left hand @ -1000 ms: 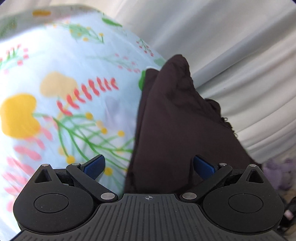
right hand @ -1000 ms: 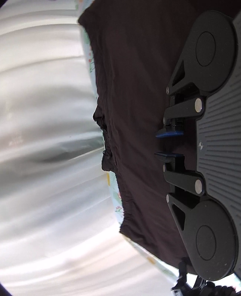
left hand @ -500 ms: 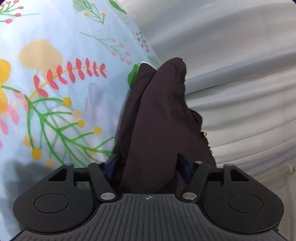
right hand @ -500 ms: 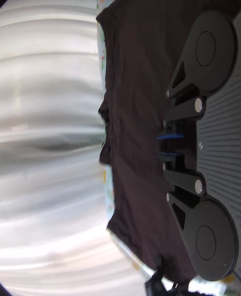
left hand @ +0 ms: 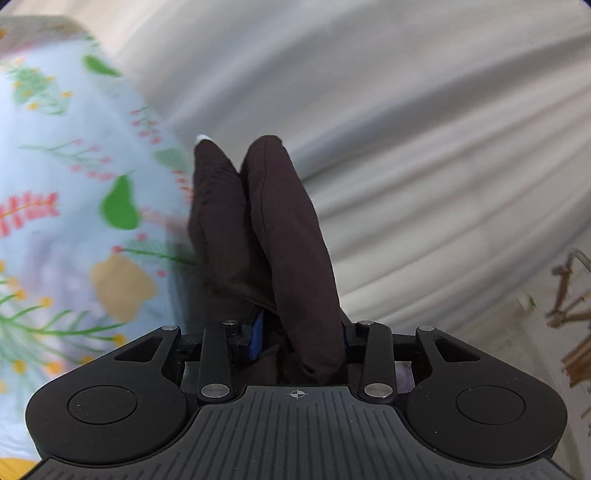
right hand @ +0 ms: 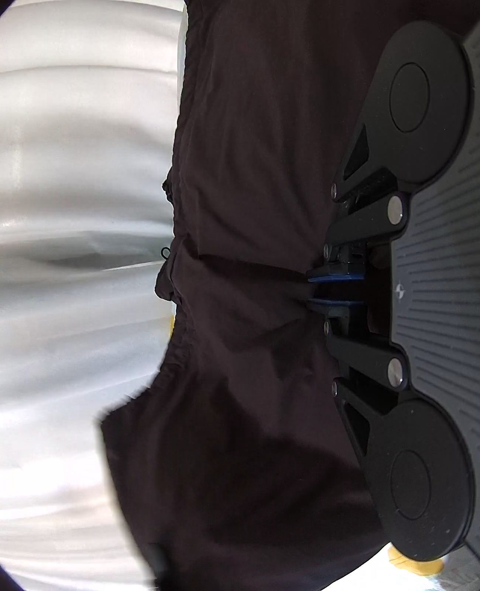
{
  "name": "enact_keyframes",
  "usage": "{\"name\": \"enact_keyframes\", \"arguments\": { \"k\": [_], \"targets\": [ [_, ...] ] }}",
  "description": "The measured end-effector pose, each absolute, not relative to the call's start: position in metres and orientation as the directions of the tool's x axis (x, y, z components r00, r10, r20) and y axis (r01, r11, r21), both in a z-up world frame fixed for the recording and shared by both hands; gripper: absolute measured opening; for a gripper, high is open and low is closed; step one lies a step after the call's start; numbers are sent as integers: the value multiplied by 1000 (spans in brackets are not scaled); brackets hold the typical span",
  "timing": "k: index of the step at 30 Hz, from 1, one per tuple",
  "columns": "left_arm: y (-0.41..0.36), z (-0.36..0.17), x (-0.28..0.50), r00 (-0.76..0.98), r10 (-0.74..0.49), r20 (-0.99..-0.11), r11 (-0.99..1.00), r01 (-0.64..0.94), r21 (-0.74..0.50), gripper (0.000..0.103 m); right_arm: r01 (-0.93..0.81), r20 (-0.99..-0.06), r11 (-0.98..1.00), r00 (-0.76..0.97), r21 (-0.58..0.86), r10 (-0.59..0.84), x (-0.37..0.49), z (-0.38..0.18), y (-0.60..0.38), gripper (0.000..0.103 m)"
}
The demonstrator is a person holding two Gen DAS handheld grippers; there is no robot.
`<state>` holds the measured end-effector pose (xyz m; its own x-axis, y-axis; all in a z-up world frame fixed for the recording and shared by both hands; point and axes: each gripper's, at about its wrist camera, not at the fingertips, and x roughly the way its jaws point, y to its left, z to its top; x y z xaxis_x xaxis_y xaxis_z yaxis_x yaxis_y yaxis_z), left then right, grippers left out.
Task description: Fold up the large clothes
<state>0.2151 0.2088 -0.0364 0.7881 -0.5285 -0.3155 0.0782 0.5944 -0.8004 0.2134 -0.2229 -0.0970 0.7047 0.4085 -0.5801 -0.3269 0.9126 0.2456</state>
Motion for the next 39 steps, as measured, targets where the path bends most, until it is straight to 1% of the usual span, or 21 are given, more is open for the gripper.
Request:
{"name": "enact_keyframes", "arguments": {
  "k": [3,7,9,11,13,14,15,16,17,18,21,23,26,27,28,30,31,34,35,36,39],
  "targets": [
    [169,-18,227,757,-584,-294,612,172,-772,40,-315,-564,886,685,342,461,219,-98,-237,9],
    [113,-15,246,690,-662,-292,605,262,-752,40,-294,-517,808,645,511,562,226,-103,-265,2],
    [86,-24,255,637,-711,-297,584,300,-754,34,-248,-472,738,632,627,614,225,-102,-291,2],
    [63,-37,265,597,-725,-345,603,307,-736,32,-211,-434,703,656,680,617,219,-97,-317,5],
    [52,-54,271,564,-741,-365,597,302,-743,31,-169,-413,675,677,719,609,218,-88,-342,11],
    [50,-62,272,557,-744,-370,588,283,-758,31,-146,-405,654,681,742,611,221,-83,-353,16],
    [49,-67,273,552,-748,-368,582,279,-764,32,-135,-386,624,681,770,623,226,-79,-362,35],
    [48,-70,273,551,-748,-370,585,285,-759,32,-132,-370,590,664,797,649,234,-75,-366,63],
    [45,-72,273,547,-748,-376,593,297,-748,32,-137,-364,558,627,818,688,245,-72,-365,75],
    [42,-72,273,543,-747,-383,602,310,-736,32,-143,-363,536,589,832,722,256,-67,-360,80],
    [39,-71,274,544,-747,-383,603,312,-734,32,-193,-414,559,492,806,766,289,-50,-329,80],
    [38,-74,274,547,-746,-379,602,313,-734,32,-229,-486,621,447,750,751,308,-41,-304,82],
    [37,-77,272,557,-738,-380,613,319,-723,32,-267,-601,717,403,644,690,327,-38,-271,81],
    [37,-77,272,557,-737,-384,616,317,-721,32,-276,-632,745,401,607,663,329,-39,-263,72],
    [37,-77,271,559,-733,-387,621,317,-717,32,-290,-647,761,404,580,647,329,-40,-258,56],
    [36,-72,265,568,-713,-412,651,317,-690,33,-320,-650,767,407,556,642,328,-40,-253,38],
    [38,-65,260,577,-705,-412,659,319,-681,34,-344,-659,783,423,519,622,324,-37,-254,33],
    [51,-42,232,602,-684,-411,692,358,-627,54,-411,-672,807,455,424,584,316,-28,-251,28],
    [57,-35,220,618,-662,-424,720,370,-587,70,-431,-674,811,463,396,575,314,-26,-250,28],
    [62,-32,208,630,-635,-447,754,381,-535,80,-437,-676,812,465,387,572,312,-26,-249,28],
    [67,-39,188,629,-515,-582,856,355,-375,81,-441,-678,811,461,385,573,315,-29,-248,29]
  ]
}}
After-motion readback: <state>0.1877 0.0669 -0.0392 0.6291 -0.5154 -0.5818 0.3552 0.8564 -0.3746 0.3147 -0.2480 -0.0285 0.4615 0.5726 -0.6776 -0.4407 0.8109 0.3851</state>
